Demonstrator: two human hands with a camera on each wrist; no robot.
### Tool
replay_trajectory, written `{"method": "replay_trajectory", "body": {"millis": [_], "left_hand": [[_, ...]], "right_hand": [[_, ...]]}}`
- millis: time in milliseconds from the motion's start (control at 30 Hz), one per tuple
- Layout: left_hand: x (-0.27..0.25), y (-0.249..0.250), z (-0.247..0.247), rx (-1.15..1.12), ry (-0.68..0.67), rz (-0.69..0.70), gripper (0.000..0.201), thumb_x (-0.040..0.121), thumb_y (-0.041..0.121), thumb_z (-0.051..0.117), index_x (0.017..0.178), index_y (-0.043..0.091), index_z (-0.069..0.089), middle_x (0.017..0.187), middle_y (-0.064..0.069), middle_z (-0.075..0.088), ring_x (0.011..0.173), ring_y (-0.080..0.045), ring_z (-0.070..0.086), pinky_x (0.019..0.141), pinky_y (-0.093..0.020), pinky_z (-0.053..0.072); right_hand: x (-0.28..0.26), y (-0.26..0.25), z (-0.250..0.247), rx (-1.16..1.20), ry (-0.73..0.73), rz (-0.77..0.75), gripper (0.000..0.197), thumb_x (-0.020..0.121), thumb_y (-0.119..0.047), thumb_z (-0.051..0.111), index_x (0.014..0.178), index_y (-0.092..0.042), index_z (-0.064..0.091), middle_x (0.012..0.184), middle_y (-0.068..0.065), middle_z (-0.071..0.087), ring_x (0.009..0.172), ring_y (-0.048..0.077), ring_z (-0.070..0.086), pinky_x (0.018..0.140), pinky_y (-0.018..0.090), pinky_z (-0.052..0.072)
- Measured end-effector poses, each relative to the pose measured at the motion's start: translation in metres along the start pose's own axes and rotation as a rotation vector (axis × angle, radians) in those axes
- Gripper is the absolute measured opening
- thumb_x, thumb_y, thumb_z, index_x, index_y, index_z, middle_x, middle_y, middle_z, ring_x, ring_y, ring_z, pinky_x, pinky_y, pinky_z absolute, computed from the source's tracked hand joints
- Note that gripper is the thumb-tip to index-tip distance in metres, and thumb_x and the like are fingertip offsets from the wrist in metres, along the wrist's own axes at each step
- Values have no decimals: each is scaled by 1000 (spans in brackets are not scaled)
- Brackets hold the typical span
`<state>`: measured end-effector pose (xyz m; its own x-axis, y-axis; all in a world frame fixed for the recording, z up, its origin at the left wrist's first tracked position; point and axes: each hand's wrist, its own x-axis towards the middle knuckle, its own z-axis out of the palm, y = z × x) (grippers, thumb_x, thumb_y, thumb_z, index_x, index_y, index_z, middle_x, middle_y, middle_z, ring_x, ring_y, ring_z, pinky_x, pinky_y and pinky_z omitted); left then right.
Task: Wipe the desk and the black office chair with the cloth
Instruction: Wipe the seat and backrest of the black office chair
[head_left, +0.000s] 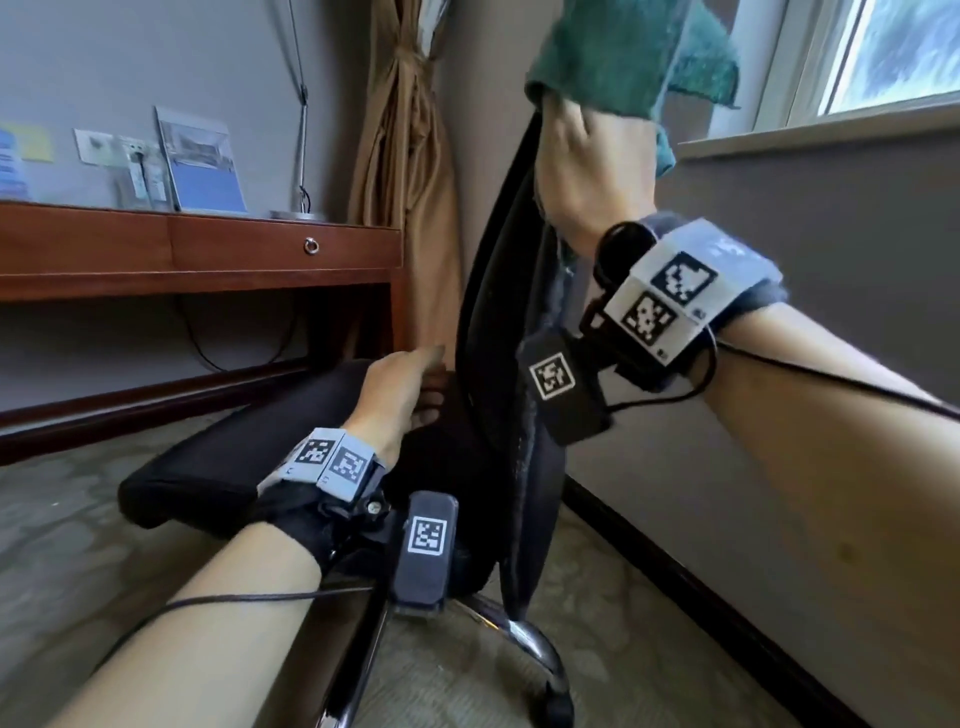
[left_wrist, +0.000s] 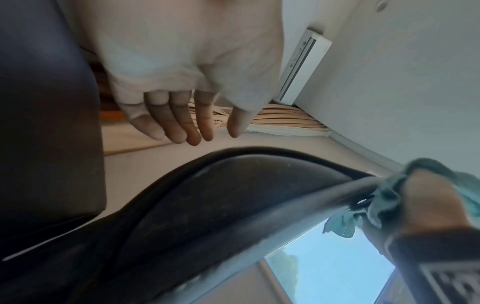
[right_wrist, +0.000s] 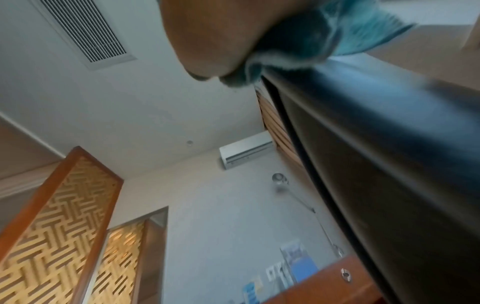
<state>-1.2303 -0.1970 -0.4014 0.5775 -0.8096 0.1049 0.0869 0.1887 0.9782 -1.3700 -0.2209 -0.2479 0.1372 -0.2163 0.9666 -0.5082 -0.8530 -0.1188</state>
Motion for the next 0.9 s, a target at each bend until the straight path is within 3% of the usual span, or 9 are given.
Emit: {"method": "replay_trajectory", "body": {"millis": [67,133,200,400,500,667,767,833,900], "left_hand": [[3,13,1,-33,-15,31,19,92,33,58,85,16,59,70,3,59,58,-10,52,56,-24,44],[6,21,4,-64,-40,48,18,91,34,58,86,17,60,72,4,60,58,-9,53,59,-25,44],[10,20,6,-74,-62,58,17,90,35,59,85,19,62,72,5,60,58,-9,54,62,-27,43],[15,-23,-11,-74,-54,-70,21,92,30,56,80,14,63,77,0,62,65,-12,56,59,-25,45],[18,-35,-19,-28,-33,-124,21,93,27,56,81,11,63,80,-2,63,67,-13,56,61,-26,45],[34,-29,-11,-46,-3,-102,21,94,24,55,79,11,62,77,-2,62,66,-13,56,63,-26,44],[35,-35,-6,-32,-18,-101,20,93,23,55,78,11,62,74,-2,62,64,-13,56,62,-26,44],[35,-42,-9,-4,-17,-105,20,92,22,56,77,11,62,73,-2,63,63,-13,56,61,-26,44],[34,-47,-13,11,4,-109,20,92,22,55,77,12,62,72,-2,63,62,-13,56,61,-25,44]], "right_hand": [[19,0,4,-82,31,-38,74,80,-33,8,125,-1,57,132,24,52,127,47,40,105,50,33],[4,12,23,-161,91,-84,47,81,-12,35,111,11,62,112,34,59,107,60,50,91,64,43],[-51,31,45,-209,69,-81,35,72,2,47,102,7,65,102,29,61,103,50,48,90,60,44],[-199,68,67,-119,-205,32,29,82,-9,41,94,1,65,105,21,50,99,33,37,94,43,31],[-171,84,56,4,-300,181,34,87,-7,41,113,6,61,120,29,49,117,35,35,106,43,30],[-91,111,56,78,-59,265,40,94,-5,39,133,1,48,141,23,35,134,33,25,111,29,21],[-141,131,74,70,-46,378,39,91,-5,43,128,1,53,138,23,42,132,37,37,110,33,30],[-188,149,82,55,-70,443,34,86,-10,50,117,3,58,120,25,56,112,36,55,98,36,43],[-218,158,88,196,-133,732,47,79,-26,61,121,-9,48,115,17,56,104,26,55,95,33,43]]}}
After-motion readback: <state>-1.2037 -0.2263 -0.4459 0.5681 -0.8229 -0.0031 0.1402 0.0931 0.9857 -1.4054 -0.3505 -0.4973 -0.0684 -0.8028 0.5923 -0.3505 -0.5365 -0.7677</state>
